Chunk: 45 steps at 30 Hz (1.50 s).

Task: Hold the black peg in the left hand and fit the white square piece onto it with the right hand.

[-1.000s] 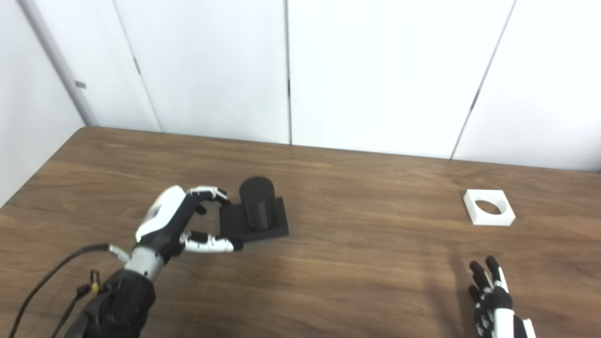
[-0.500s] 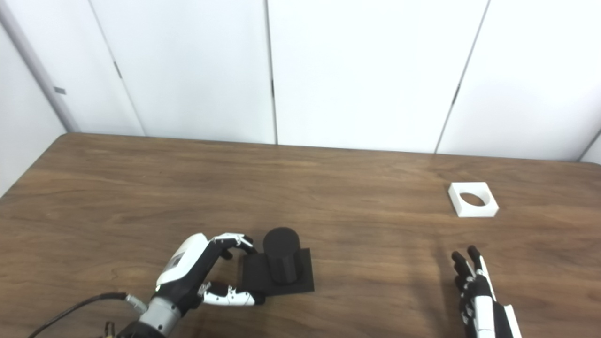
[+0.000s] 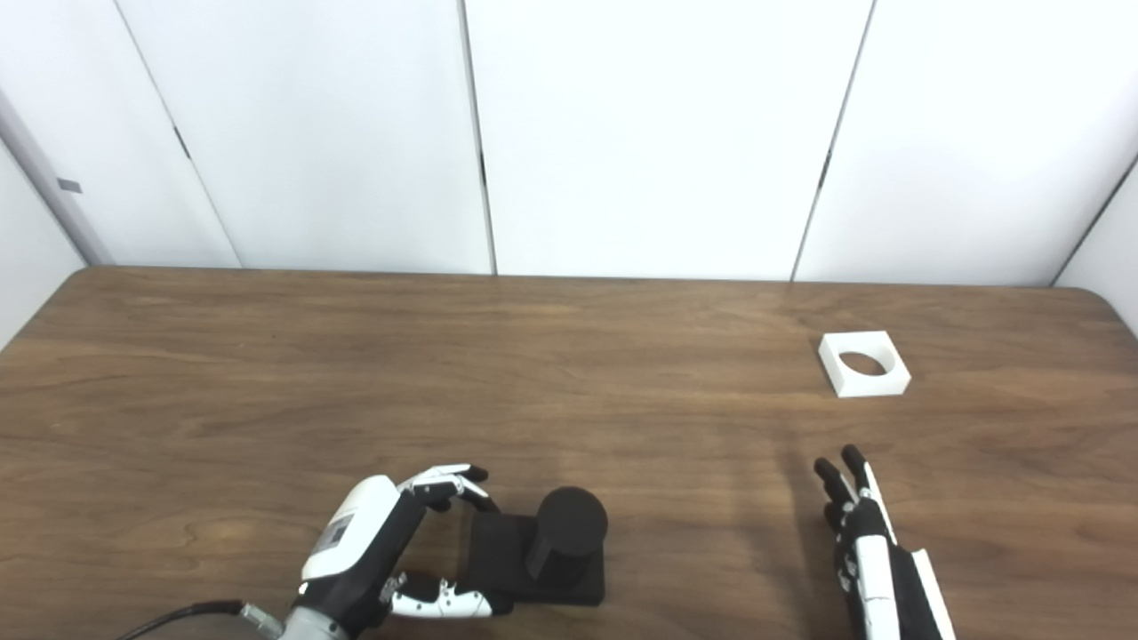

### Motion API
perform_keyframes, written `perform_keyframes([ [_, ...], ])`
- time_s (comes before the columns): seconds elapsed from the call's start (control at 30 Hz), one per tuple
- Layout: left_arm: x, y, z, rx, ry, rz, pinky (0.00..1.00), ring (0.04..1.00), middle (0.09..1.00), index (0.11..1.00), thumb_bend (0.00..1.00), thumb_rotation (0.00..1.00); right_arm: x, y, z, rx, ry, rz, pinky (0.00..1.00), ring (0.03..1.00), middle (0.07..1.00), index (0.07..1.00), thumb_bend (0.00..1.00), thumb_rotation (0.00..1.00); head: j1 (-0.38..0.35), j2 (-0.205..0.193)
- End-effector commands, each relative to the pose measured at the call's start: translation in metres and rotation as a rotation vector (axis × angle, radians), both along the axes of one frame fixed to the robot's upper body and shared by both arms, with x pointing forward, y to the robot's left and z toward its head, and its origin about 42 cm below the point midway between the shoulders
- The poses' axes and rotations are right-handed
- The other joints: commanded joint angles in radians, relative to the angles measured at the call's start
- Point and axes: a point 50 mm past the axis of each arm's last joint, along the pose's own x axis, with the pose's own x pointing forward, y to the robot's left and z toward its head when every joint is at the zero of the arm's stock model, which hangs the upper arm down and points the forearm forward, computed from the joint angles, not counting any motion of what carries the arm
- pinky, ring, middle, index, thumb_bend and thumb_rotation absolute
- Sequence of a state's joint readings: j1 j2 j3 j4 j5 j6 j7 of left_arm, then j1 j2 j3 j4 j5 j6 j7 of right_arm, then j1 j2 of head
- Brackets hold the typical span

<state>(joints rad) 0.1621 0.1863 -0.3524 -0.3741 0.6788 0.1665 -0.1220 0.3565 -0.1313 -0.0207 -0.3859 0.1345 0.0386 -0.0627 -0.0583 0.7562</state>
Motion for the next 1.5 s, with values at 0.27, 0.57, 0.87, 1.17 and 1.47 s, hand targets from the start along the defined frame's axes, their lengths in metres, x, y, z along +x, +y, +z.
perform_keyframes([
  [0.27,-0.01,-0.008,-0.028,0.087,0.135,-0.086,0.76,0.881,0.843,0.491,0.51,0.05,0.004,0.017,0.016,0.053,-0.06,-0.013,0.99,0.976,0.931,0.99,0.59,1.0,-0.02,0.03],
  [0.57,-0.012,-0.005,-0.036,0.197,0.081,-0.113,0.78,0.885,0.84,0.49,0.51,0.05,0.007,0.02,0.021,0.058,-0.057,-0.02,0.97,0.967,0.926,0.982,0.56,1.0,-0.044,0.066],
  [0.87,-0.014,-0.004,-0.038,0.33,-0.03,-0.167,0.91,0.89,0.822,0.489,0.51,0.05,0.009,0.022,0.025,0.056,-0.057,-0.01,1.0,0.97,0.928,0.988,0.6,1.0,-0.064,0.096],
  [1.17,-0.016,-0.009,-0.038,0.437,-0.133,-0.2,0.91,0.865,0.797,0.487,0.52,0.05,0.01,0.023,0.027,0.059,-0.052,-0.015,1.0,0.967,0.924,0.984,0.64,1.0,-0.066,0.099],
  [1.47,-0.016,-0.011,-0.042,0.424,-0.114,-0.179,0.9,0.856,0.79,0.486,0.52,0.05,0.009,0.021,0.022,0.046,-0.05,-0.02,0.97,0.966,0.921,0.984,0.64,1.0,-0.086,0.074],
])
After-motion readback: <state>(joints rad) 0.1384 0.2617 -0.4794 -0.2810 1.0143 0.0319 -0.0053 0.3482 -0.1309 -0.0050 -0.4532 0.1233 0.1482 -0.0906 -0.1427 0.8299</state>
